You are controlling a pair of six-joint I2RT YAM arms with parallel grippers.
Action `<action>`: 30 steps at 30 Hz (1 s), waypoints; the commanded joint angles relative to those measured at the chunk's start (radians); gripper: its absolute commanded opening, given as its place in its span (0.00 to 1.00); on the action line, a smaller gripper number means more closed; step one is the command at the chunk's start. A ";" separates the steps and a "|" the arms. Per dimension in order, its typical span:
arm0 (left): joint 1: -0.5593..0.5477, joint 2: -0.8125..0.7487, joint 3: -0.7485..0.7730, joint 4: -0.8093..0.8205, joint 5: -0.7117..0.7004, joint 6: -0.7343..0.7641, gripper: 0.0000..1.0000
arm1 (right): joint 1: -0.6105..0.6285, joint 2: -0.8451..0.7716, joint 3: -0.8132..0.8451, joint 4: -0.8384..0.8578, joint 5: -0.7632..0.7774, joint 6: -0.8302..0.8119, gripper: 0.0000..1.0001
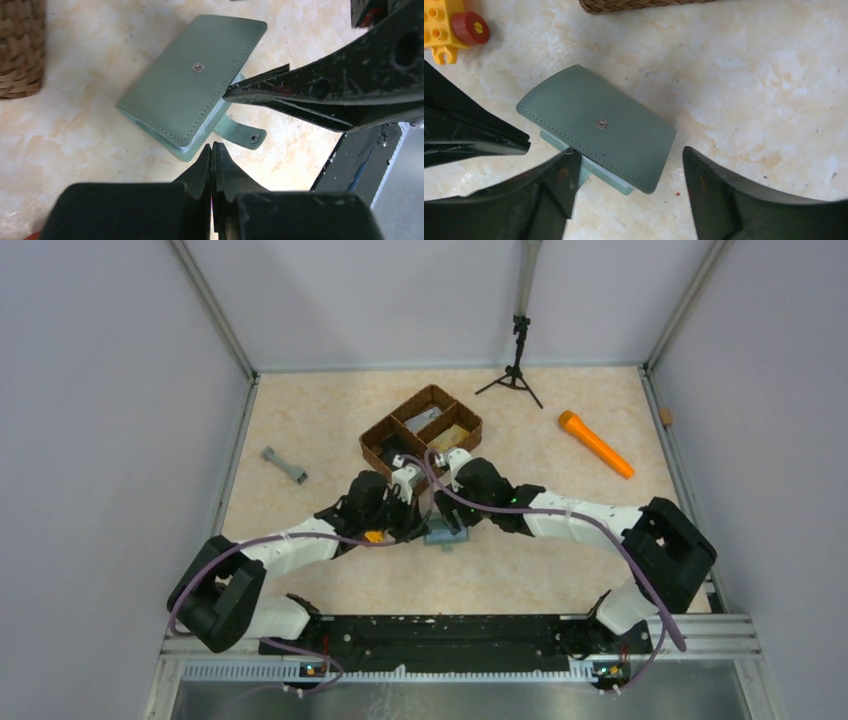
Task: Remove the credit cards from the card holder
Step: Open the card holder at the center of the board, then pick up the card holder from the center of the board.
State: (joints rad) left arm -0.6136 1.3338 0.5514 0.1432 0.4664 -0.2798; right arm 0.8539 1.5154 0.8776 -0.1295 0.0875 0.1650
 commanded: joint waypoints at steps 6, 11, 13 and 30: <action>0.045 -0.076 -0.031 0.034 -0.067 -0.034 0.00 | -0.006 0.060 0.068 0.065 -0.080 -0.067 0.32; 0.065 -0.193 -0.092 0.075 -0.102 -0.046 0.06 | -0.006 -0.010 0.049 0.035 -0.030 -0.006 0.13; 0.068 -0.247 -0.123 0.096 -0.127 -0.052 0.12 | -0.006 -0.032 0.080 -0.059 0.024 0.047 0.09; 0.084 -0.455 -0.243 0.194 -0.093 -0.478 0.99 | -0.106 -0.498 -0.106 -0.008 -0.084 0.575 0.00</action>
State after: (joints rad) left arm -0.5362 0.9001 0.3531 0.2321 0.3355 -0.5953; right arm 0.7689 1.1282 0.8223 -0.2584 0.0563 0.5613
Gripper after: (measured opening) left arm 0.985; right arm 0.049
